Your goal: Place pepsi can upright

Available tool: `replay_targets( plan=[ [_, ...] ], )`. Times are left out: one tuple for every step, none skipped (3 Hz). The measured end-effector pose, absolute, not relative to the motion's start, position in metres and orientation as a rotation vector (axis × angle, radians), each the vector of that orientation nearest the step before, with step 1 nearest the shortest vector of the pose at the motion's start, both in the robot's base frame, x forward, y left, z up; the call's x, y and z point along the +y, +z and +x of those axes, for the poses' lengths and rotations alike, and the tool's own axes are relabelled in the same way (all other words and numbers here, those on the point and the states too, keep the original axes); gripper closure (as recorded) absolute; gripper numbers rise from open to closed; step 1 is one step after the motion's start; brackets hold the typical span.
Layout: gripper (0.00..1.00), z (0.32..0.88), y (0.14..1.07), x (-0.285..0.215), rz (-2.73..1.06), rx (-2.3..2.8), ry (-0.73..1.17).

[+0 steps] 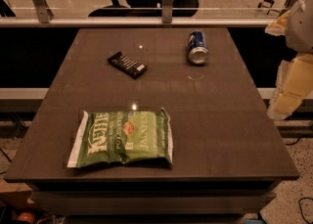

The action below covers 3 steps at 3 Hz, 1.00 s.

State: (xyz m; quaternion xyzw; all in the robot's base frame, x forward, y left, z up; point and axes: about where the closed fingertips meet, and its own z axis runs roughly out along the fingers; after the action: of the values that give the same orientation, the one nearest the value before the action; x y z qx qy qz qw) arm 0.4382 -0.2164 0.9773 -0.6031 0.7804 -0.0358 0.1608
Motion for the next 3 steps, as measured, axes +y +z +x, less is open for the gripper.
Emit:
replay_targets(
  plan=[
    [0.0, 0.439, 0.979, -0.217, -1.715, 2.224, -0.102],
    [0.0, 0.444, 0.989, -0.227, -1.662, 2.217, -0.087],
    [0.0, 0.455, 0.997, -0.245, -1.514, 2.27, 0.017]
  ],
)
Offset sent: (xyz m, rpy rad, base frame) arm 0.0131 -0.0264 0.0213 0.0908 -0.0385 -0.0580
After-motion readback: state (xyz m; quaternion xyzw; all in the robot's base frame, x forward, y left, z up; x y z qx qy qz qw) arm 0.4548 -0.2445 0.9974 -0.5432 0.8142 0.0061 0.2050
